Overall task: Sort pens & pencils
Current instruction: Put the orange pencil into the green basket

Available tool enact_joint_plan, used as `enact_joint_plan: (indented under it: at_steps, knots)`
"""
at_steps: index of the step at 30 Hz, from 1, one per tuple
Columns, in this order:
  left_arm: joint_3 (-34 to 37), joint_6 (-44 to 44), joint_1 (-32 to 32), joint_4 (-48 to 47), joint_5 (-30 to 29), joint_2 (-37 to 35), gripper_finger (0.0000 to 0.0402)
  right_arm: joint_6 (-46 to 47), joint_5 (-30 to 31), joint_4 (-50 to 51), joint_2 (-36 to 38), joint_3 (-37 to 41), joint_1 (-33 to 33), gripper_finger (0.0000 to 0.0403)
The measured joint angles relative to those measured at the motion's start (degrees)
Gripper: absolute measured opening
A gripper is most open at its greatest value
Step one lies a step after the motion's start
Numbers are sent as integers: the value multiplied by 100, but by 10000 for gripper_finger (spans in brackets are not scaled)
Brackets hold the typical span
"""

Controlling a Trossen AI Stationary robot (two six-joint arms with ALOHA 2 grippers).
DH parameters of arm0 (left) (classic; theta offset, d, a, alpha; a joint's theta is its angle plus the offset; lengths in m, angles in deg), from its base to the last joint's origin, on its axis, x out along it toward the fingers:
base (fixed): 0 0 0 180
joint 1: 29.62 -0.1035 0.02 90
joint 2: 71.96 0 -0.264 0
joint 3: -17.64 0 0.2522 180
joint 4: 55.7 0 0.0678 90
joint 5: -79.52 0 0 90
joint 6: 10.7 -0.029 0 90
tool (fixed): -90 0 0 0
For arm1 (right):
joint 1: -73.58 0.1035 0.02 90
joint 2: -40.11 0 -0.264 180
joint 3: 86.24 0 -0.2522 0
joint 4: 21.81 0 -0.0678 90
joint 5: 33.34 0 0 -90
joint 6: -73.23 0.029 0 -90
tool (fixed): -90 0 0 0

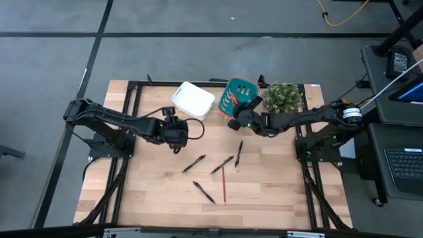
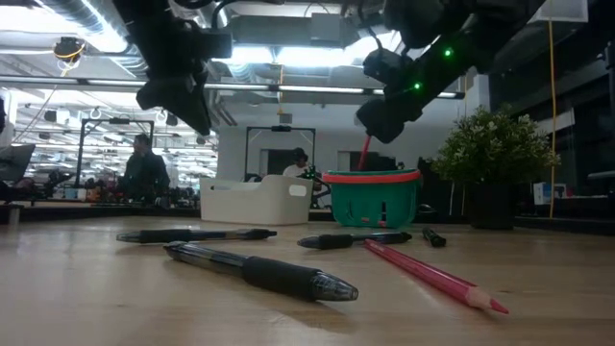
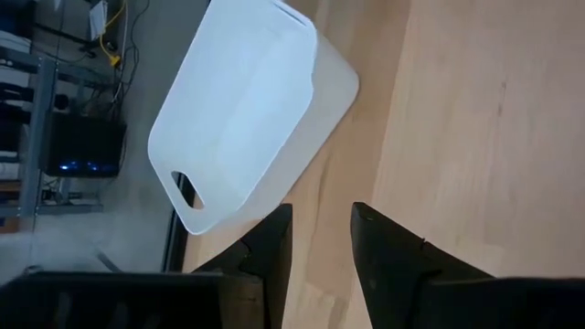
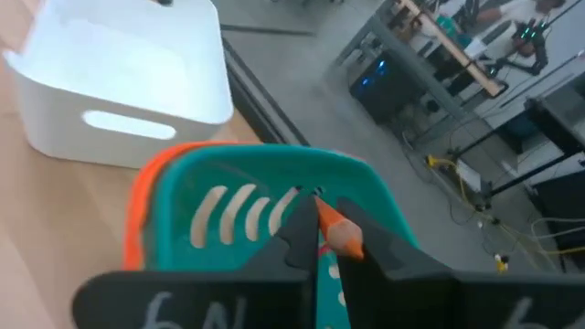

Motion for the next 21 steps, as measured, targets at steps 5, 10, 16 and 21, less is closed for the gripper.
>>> enact_joint_plan:
  at_steps: [5,10,16,21]
  knots:
    - [0,-148,-96,121,0,0,108,-62,-195,69,0,0,-274,25]
    - [0,-152,-206,158,0,0,108,-183,-207,138,0,-2,-436,25]
    - [0,-150,-314,167,0,0,108,-183,-382,211,-2,-2,-515,25]
    - [0,-230,-309,241,0,0,108,-472,-560,211,-2,-2,-650,25]
